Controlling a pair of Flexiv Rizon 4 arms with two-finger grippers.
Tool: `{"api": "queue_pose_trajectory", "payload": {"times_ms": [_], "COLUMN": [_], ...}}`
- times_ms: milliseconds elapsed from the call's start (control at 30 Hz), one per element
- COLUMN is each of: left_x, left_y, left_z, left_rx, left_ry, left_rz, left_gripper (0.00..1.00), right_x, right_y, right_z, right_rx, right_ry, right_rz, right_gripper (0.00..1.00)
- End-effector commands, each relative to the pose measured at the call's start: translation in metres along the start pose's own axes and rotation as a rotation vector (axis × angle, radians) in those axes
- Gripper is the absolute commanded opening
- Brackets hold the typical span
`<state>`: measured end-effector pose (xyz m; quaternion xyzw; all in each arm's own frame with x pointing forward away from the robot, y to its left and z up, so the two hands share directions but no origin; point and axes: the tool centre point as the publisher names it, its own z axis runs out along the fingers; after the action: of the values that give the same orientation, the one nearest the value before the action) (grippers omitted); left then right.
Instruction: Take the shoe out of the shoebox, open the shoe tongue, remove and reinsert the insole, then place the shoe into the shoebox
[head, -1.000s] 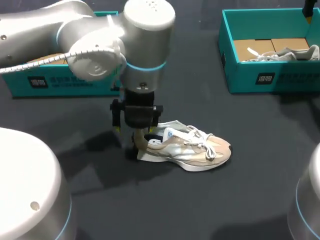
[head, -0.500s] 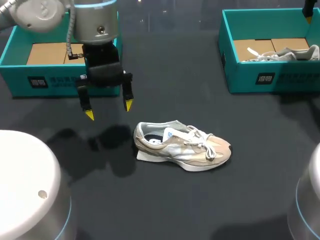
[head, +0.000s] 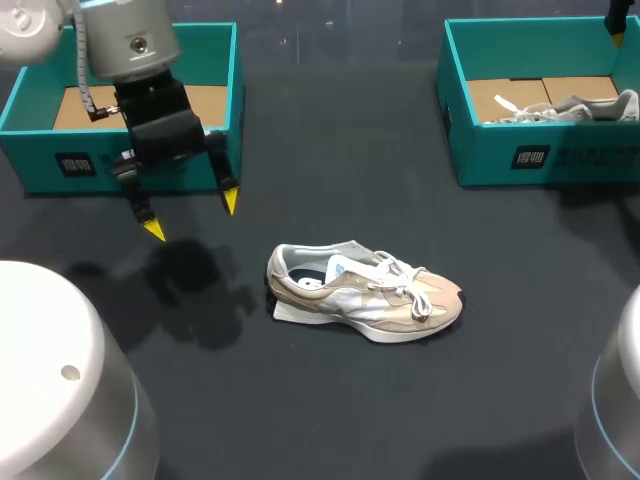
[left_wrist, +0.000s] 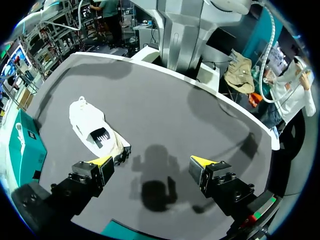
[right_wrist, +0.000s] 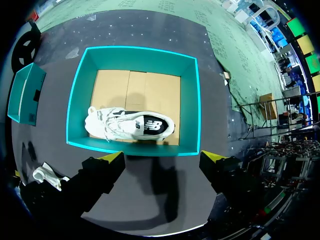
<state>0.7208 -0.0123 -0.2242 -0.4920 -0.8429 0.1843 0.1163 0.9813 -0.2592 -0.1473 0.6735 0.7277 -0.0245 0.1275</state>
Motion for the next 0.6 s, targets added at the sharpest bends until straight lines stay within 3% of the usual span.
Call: {"api": "queue_pose_trajectory", "payload": {"times_ms": [33,200,367,467,500,533,600], "left_x": [0.006,0.016,0.023,0.025,0.025,0.025,0.025], "left_y": [0.012,0.022,0.026,0.028,0.027,0.026,0.026], "left_z": [-0.003,0.0,0.011,0.022,0.027,0.031,0.031], "left_rx": [0.148,0.286,0.52,0.606,0.594,0.509,0.509], "left_ry": [-0.053,-0.129,-0.257,-0.299,-0.293,-0.258,-0.258], "left_rz": [-0.194,-0.386,-0.604,-0.749,-0.787,-0.82,-0.82], "left_gripper": [1.0,1.0,1.0,1.0,1.0,1.0,1.0], "right_x": [0.0,0.0,0.0,0.0,0.0,0.0,0.0], "right_y": [0.001,0.001,0.001,0.001,0.001,0.001,0.001], "right_z": [0.0,0.0,0.0,0.0,0.0,0.0,0.0], "right_rx": [0.001,0.001,0.001,0.001,0.001,0.001,0.001], "right_ry": [0.0,0.0,0.0,0.0,0.0,0.0,0.0], "right_rz": [0.0,0.0,0.0,0.0,0.0,0.0,0.0], "right_gripper": [1.0,1.0,1.0,1.0,1.0,1.0,1.0]}}
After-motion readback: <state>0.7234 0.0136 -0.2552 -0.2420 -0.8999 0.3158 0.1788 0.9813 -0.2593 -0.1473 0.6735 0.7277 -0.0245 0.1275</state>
